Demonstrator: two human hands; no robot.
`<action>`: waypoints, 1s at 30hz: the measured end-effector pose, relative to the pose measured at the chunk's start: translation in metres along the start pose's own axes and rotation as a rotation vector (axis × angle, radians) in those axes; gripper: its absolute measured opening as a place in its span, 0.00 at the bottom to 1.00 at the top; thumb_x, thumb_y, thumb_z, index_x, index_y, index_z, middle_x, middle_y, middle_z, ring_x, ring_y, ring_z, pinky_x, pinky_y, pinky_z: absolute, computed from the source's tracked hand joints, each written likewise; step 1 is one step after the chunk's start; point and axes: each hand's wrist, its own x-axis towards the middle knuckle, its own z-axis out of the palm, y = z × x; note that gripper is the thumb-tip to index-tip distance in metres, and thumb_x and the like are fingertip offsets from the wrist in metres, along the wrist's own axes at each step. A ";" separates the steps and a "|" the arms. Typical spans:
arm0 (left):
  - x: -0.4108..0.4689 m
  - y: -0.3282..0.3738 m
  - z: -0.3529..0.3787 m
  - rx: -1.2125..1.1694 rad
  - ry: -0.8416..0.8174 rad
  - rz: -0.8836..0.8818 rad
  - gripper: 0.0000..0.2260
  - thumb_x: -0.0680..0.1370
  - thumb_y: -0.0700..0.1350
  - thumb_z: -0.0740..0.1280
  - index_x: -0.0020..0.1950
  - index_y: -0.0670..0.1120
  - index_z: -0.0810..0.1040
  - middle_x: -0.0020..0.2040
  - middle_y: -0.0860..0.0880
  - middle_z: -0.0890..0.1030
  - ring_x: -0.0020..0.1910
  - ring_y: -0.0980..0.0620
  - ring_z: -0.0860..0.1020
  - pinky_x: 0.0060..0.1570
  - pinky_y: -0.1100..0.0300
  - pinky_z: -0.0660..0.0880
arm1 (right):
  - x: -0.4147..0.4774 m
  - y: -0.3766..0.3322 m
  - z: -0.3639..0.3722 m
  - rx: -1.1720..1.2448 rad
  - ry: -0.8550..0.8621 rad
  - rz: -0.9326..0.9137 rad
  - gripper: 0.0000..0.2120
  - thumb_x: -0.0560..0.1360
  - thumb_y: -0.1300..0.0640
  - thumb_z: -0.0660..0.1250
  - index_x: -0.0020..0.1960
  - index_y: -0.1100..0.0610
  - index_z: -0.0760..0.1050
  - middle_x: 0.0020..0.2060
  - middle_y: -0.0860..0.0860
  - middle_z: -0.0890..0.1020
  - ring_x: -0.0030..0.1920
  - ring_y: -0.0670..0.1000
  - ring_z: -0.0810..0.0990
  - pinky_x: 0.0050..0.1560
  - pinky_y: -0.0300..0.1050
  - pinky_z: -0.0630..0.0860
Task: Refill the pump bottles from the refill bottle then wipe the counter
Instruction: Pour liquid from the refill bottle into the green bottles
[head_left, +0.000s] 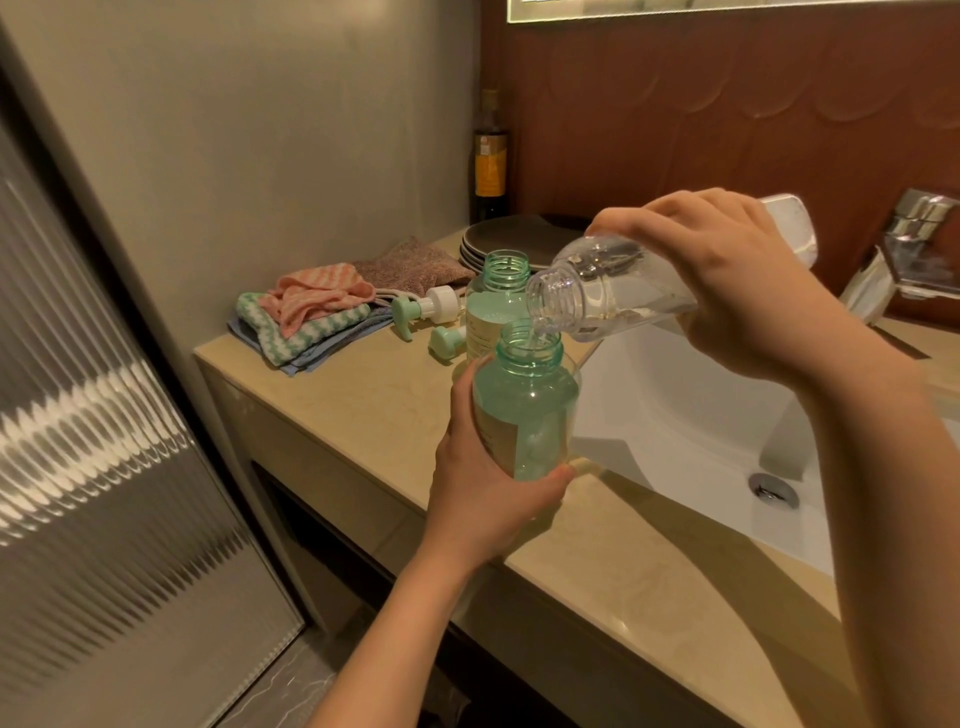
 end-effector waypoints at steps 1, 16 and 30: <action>0.000 0.000 0.000 0.002 0.002 0.000 0.45 0.61 0.48 0.80 0.59 0.78 0.52 0.64 0.63 0.69 0.65 0.59 0.68 0.61 0.60 0.68 | 0.000 0.000 0.000 -0.001 -0.001 0.000 0.43 0.64 0.76 0.69 0.69 0.44 0.60 0.58 0.55 0.73 0.58 0.57 0.67 0.60 0.53 0.62; 0.000 0.000 0.001 -0.007 -0.009 0.007 0.45 0.61 0.49 0.80 0.61 0.76 0.52 0.65 0.63 0.68 0.65 0.59 0.67 0.62 0.60 0.68 | 0.001 -0.001 0.000 -0.009 0.008 -0.004 0.43 0.64 0.76 0.69 0.69 0.44 0.61 0.58 0.56 0.73 0.58 0.58 0.68 0.60 0.53 0.62; 0.000 -0.004 0.001 -0.012 -0.011 0.022 0.45 0.62 0.47 0.80 0.59 0.78 0.52 0.60 0.69 0.67 0.62 0.63 0.67 0.56 0.68 0.66 | 0.000 -0.001 -0.001 -0.009 0.005 -0.002 0.42 0.65 0.75 0.69 0.69 0.44 0.61 0.58 0.55 0.73 0.58 0.58 0.68 0.61 0.53 0.61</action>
